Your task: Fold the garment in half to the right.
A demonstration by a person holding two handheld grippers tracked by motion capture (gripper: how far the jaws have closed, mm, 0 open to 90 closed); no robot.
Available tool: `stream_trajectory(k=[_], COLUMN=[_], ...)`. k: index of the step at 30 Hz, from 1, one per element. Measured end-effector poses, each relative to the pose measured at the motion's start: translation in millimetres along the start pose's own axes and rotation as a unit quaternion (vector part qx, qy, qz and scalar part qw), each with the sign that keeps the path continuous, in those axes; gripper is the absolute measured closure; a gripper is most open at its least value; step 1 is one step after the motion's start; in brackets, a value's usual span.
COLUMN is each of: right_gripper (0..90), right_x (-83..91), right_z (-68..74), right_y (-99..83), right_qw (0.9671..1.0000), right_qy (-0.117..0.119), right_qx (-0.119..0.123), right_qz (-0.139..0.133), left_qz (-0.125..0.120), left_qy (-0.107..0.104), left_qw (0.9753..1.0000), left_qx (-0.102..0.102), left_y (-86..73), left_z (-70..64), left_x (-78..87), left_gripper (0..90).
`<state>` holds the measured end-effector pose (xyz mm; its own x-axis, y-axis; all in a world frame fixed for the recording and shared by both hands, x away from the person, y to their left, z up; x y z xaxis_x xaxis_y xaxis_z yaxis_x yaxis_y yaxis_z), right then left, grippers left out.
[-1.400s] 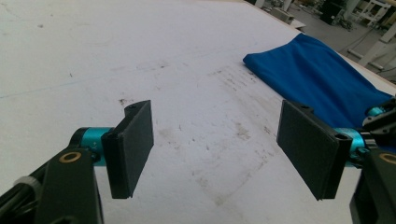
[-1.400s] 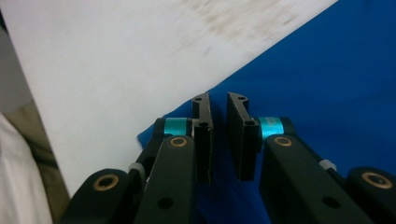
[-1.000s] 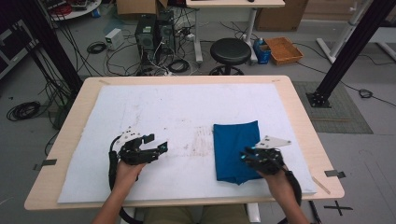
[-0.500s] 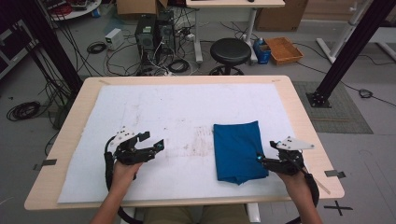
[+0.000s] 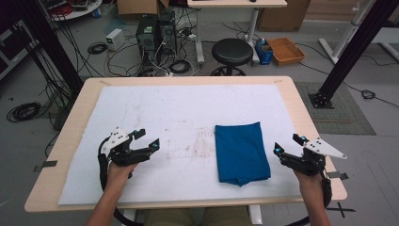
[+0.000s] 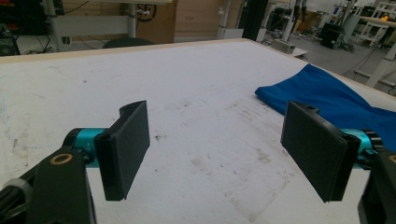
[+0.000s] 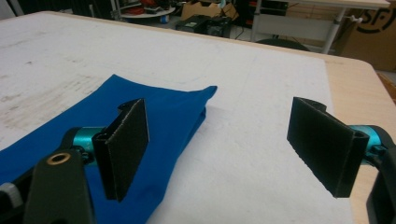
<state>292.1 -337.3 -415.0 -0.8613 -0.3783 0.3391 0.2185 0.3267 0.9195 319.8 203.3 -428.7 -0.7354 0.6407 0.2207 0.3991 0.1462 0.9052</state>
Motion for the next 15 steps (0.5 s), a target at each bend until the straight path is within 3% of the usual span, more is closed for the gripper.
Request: stream_trajectory(k=[7,15], right_gripper=[20.4,20.4], right_x=[2.4,4.9], right_z=[-2.7,-7.0], right_y=[-1.1,-3.6], right_qw=[0.9999,0.9997], right_qy=[-0.012,-0.022], right_qx=[-0.003,-0.006], right_qz=[-0.001,-0.002], left_qz=[-0.014,-0.022], left_qy=[-0.012,-0.009], left_qw=[0.9998,0.9997], left_qx=[-0.008,-0.007], left_y=[1.6,3.3], left_z=[-4.1,-1.2], left_x=[2.5,5.5], left_gripper=[23.8,23.8])
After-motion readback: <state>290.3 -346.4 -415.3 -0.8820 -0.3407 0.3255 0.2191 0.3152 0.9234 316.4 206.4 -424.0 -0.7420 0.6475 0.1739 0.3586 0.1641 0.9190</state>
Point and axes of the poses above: each handheld gripper's, and its own axes: x roughly backward along the jaws, y roughly out of its top, z roughly to its left, the point moved 1 cm from there along -x, roughly forward along the jaws, and after that the axes turned 12 degrees about x, right-handed, at the moved point
